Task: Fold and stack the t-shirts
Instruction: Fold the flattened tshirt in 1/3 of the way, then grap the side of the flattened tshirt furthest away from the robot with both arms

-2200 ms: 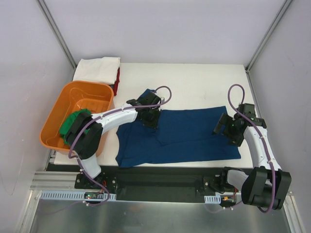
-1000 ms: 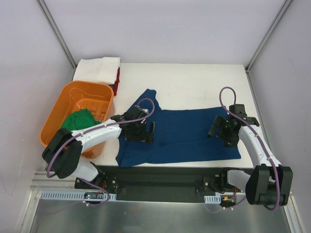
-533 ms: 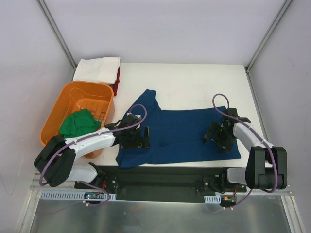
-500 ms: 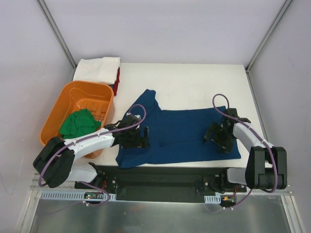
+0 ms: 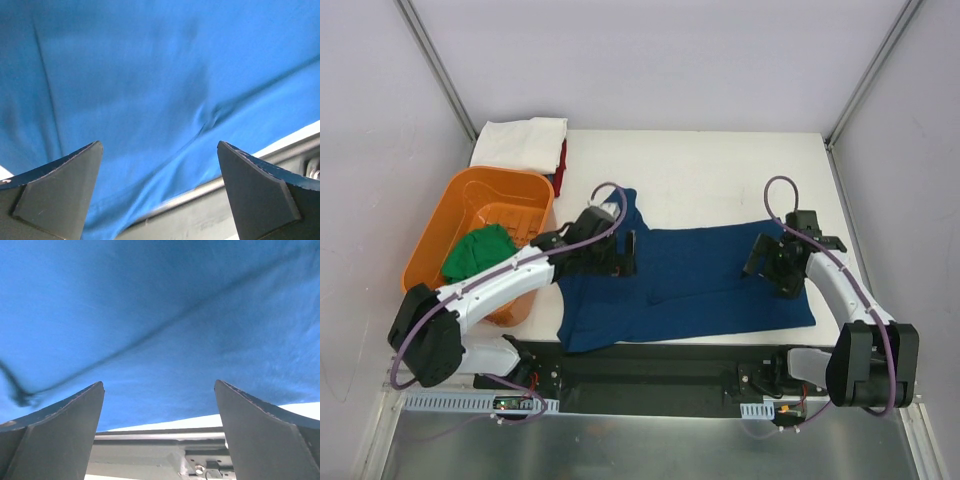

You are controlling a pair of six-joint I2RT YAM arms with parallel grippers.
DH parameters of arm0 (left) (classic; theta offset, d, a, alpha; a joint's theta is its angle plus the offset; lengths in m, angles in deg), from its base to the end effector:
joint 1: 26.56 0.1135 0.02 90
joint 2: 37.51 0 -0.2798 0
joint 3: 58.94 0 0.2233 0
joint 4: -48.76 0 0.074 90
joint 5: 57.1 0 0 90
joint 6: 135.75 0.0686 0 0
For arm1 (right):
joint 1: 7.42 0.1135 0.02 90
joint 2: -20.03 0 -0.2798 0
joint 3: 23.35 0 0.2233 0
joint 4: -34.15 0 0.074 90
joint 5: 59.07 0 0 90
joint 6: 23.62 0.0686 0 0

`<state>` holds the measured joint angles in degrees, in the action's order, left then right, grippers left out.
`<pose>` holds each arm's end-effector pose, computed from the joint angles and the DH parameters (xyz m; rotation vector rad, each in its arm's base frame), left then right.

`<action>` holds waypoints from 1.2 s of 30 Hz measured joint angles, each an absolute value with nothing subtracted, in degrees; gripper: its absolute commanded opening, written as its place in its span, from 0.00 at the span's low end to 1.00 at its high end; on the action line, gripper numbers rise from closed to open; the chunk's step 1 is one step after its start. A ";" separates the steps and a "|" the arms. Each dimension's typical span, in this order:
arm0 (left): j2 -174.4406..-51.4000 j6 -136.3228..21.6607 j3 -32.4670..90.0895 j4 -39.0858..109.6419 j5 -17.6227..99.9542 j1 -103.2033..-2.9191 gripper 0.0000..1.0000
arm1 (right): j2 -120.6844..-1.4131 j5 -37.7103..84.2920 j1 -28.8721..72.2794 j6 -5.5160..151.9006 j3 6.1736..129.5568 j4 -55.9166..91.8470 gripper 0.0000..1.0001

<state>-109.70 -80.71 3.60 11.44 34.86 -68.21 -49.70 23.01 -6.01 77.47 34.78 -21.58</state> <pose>0.1866 -0.1691 0.2382 0.1625 2.4915 -0.6436 0.1962 0.0143 0.2001 0.1942 2.7461 0.2495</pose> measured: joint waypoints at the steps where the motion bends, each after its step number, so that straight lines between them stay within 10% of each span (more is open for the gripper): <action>1: -111.45 -79.27 7.34 11.37 33.55 -68.06 0.99 | -49.48 23.01 -6.01 77.12 36.20 -21.75 0.97; 9: -135.31 -69.61 37.13 12.01 29.64 -57.74 0.99 | -47.80 26.09 -5.99 75.72 39.80 -22.52 0.97; 18: -164.16 -63.97 66.44 6.83 31.30 -48.12 0.57 | -48.30 29.08 -5.99 74.93 39.91 -23.92 0.97; 36: -179.14 -61.37 82.70 -0.17 32.24 -47.18 0.56 | -53.77 30.07 -5.97 74.54 40.57 -23.74 0.97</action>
<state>-179.14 -61.37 82.70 -0.17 32.24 -47.18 -53.77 30.07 -5.97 74.54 40.57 -23.74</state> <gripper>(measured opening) 0.603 0.966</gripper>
